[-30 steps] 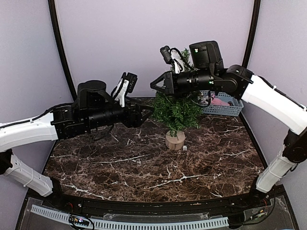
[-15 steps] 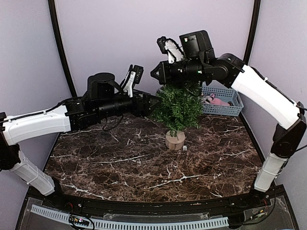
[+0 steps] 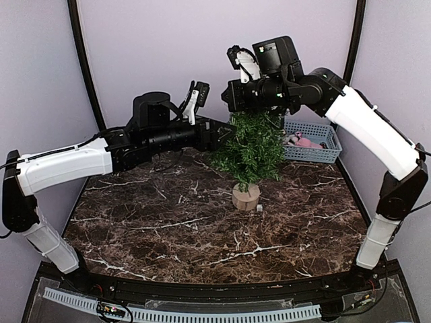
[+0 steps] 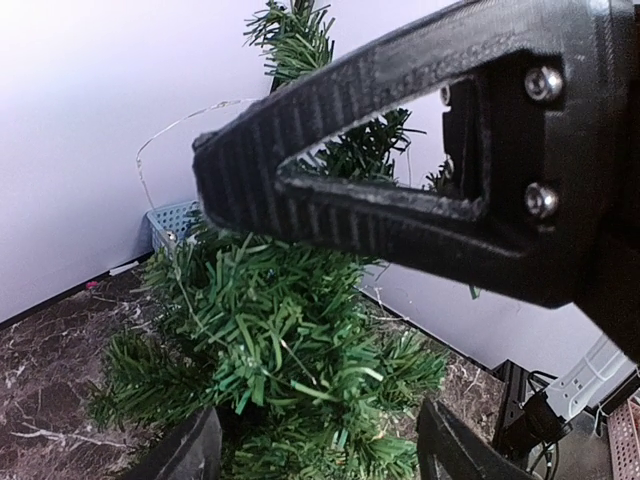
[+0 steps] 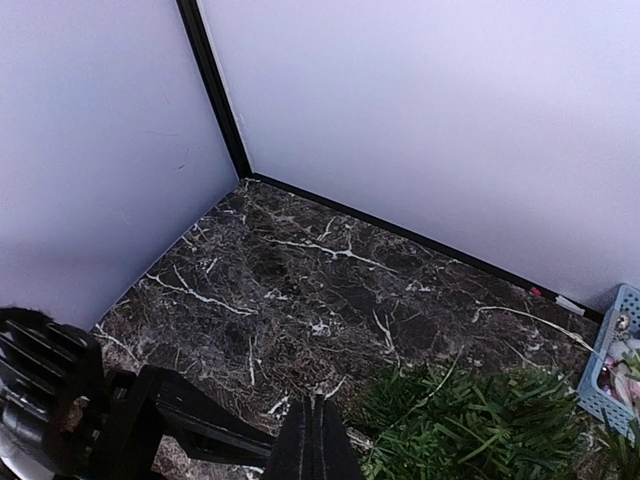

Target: Decorate the small christmas tree

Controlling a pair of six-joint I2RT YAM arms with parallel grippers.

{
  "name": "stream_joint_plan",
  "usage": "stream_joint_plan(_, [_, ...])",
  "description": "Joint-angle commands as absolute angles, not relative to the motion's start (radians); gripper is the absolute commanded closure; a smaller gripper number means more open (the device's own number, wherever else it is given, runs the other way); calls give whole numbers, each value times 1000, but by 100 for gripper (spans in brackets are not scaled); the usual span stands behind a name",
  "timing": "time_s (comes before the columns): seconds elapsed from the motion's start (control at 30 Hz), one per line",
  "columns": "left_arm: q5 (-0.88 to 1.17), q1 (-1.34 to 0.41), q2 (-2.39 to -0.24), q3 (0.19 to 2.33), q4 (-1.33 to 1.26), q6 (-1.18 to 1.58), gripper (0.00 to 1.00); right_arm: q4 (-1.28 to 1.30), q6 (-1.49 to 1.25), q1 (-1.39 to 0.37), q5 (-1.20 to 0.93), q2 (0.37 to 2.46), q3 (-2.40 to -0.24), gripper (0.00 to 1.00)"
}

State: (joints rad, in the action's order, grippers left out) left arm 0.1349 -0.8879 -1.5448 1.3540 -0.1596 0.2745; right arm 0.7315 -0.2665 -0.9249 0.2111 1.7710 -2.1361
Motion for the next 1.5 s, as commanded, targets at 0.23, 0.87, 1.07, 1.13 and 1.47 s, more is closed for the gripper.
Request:
stream_joint_plan(0.23, [193, -879, -1638, 1485, -143, 269, 30, 710, -291, -887, 288, 1715, -2107, 100])
stream_joint_plan(0.87, [169, -879, -1626, 1453, -145, 269, 55, 639, -295, -869, 161, 1663, -2016, 100])
stream_joint_plan(1.07, [164, -880, -1608, 1410, -166, 280, 69, 571, -292, -878, 119, 1599, -1922, 100])
stream_joint_plan(1.13, [170, -879, -1606, 1406, -171, 282, 74, 546, -293, -882, 118, 1574, -1888, 100])
stream_joint_plan(1.47, [210, -879, -1611, 1405, -218, 292, 90, 529, -315, -892, 155, 1512, -1808, 100])
